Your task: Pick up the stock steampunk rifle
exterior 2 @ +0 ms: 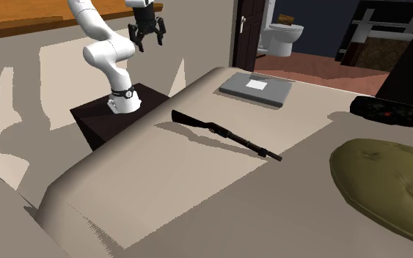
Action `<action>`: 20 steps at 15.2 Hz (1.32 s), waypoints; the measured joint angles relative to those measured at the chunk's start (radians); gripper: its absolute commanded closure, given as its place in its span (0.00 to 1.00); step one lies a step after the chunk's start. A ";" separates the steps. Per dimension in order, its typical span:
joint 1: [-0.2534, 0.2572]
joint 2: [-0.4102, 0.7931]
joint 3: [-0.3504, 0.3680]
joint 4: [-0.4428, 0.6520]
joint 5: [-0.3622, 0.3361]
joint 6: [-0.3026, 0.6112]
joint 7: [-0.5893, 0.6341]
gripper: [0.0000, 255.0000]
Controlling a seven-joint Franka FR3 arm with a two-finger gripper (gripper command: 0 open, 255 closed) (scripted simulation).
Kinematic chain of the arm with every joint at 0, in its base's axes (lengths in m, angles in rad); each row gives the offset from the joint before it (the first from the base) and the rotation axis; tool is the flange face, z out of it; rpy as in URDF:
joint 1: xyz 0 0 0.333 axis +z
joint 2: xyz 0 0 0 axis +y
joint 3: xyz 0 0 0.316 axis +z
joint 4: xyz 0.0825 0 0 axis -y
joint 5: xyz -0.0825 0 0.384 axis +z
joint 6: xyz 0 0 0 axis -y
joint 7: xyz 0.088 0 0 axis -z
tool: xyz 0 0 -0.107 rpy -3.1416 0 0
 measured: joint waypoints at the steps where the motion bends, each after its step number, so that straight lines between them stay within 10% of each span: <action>1: 0.000 0.000 0.000 0.000 0.000 0.000 0.000 0.00; 20: -0.001 0.708 -0.047 0.384 -0.029 0.293 -0.194 0.00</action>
